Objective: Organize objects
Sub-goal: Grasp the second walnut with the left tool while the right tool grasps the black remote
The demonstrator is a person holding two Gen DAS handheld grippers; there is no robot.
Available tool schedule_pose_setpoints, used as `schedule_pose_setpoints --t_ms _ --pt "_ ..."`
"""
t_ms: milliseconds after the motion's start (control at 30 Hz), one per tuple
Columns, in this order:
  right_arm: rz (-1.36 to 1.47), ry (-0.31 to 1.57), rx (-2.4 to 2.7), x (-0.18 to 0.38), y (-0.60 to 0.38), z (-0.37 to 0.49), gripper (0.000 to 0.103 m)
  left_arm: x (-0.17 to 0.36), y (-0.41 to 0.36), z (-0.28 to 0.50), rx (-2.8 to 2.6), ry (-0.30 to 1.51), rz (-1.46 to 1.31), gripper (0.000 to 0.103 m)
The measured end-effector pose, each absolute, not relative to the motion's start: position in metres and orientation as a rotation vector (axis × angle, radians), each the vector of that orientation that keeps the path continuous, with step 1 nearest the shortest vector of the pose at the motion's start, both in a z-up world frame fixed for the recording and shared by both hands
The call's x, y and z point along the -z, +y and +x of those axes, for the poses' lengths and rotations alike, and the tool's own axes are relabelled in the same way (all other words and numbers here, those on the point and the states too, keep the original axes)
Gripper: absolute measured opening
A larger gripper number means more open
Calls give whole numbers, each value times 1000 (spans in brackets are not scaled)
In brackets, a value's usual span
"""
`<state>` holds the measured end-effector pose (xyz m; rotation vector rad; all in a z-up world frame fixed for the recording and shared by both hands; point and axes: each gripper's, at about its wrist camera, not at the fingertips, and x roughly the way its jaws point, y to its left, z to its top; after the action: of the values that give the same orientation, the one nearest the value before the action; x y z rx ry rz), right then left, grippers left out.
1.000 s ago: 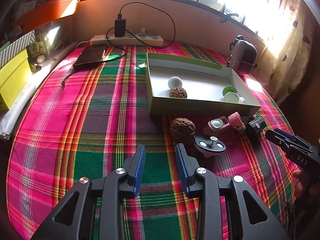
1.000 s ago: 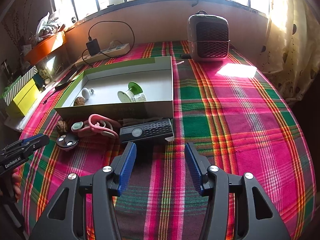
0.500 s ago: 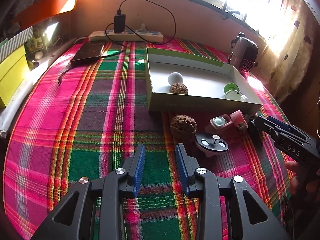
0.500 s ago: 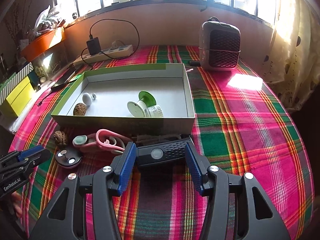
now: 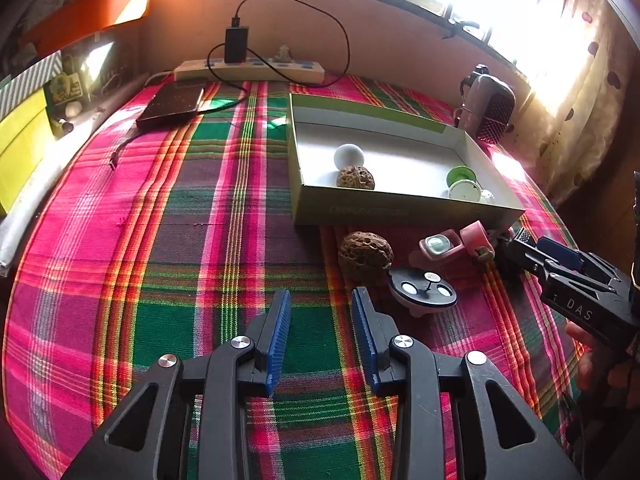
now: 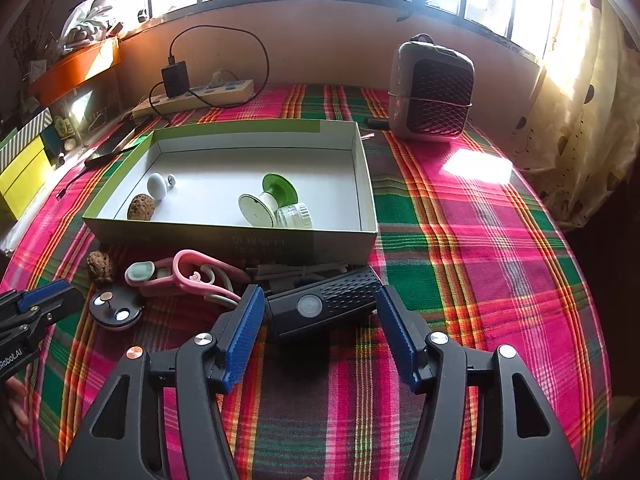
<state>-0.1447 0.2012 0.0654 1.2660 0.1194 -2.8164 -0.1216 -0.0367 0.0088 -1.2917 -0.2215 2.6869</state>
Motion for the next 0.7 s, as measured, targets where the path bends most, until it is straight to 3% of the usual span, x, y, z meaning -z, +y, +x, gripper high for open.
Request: schedule_pose_setpoints --t_ms 500,700 --pt "1325 97 2881 -68 237 -128 60 -11 -33 -121 -2679 -215 -1280 30" --pt "1270 -16 2894 -79 239 -130 60 -12 -32 -122 -2679 -210 -1285 30"
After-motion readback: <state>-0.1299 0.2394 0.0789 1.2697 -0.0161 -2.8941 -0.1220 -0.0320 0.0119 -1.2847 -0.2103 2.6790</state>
